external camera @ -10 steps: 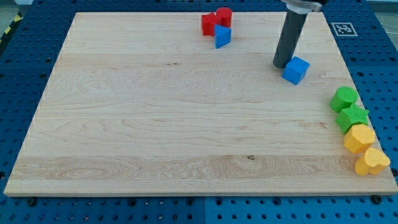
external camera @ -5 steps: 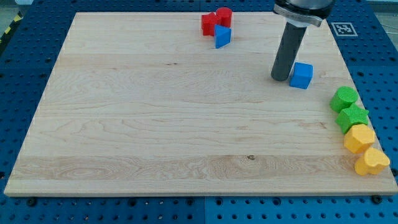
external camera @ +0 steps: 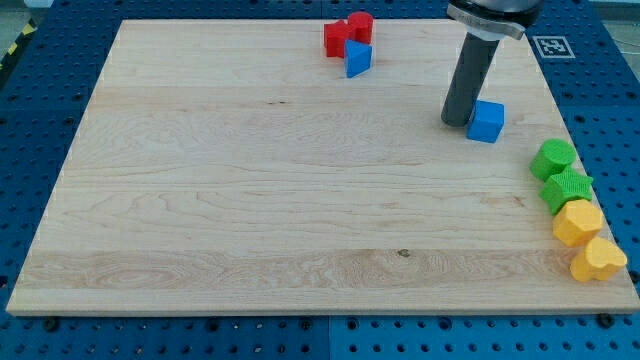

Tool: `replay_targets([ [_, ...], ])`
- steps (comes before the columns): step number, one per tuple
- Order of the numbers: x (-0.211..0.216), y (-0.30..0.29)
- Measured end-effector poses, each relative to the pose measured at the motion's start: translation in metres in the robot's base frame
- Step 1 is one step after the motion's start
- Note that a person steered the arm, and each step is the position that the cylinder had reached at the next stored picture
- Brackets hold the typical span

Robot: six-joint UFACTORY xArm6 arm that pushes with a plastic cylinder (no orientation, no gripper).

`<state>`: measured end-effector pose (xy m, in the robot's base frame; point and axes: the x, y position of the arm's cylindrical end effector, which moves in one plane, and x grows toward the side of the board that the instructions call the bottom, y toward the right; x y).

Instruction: Keep the blue cube on the top of the green circle

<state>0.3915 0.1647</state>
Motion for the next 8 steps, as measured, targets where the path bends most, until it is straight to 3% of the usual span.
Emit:
replay_targets([
  [8,0.012,0.062],
])
